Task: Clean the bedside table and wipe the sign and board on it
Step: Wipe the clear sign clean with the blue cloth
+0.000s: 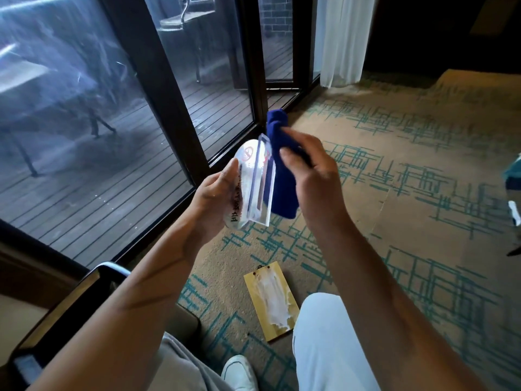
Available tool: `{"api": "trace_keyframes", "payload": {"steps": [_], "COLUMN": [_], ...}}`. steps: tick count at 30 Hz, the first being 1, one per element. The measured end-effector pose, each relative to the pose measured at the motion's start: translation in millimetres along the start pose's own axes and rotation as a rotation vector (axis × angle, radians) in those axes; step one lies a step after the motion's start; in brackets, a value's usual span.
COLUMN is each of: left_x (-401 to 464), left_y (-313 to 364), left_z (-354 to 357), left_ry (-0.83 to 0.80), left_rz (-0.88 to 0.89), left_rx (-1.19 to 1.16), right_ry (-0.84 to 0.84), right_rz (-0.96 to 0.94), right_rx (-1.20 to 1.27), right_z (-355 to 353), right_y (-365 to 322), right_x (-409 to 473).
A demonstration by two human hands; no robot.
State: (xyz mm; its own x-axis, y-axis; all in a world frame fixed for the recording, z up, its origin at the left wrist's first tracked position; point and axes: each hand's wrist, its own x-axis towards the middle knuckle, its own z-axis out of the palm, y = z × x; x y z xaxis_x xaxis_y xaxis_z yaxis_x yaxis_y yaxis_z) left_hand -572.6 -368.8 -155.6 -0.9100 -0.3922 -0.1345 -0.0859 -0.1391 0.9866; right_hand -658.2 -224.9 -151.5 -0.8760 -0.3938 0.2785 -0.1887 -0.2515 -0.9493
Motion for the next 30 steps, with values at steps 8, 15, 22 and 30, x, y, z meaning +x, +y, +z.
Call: {"api": "trace_keyframes", "payload": {"steps": [8, 15, 22, 30], "left_x": [-4.3, -8.8, -10.3, -12.8], "left_y": [4.4, 12.8, 19.2, 18.5], "left_z": [10.0, 23.8, 27.4, 28.0], "left_ry": [0.028, 0.081, 0.111, -0.053], "left_rz": [-0.013, 0.032, 0.041, 0.027], "left_rx": [0.057, 0.069, 0.089, 0.189], "right_ry": [-0.078, -0.098, -0.225, -0.171], "right_rz": [0.336, 0.574, 0.555, 0.482], "right_rx": [0.463, 0.503, 0.359, 0.423], "right_z": [-14.2, -11.8, -9.4, -33.3], "right_y": [-8.4, 1.9, 18.0, 4.5], "right_x": [9.6, -13.1, -29.7, -3.2]}}
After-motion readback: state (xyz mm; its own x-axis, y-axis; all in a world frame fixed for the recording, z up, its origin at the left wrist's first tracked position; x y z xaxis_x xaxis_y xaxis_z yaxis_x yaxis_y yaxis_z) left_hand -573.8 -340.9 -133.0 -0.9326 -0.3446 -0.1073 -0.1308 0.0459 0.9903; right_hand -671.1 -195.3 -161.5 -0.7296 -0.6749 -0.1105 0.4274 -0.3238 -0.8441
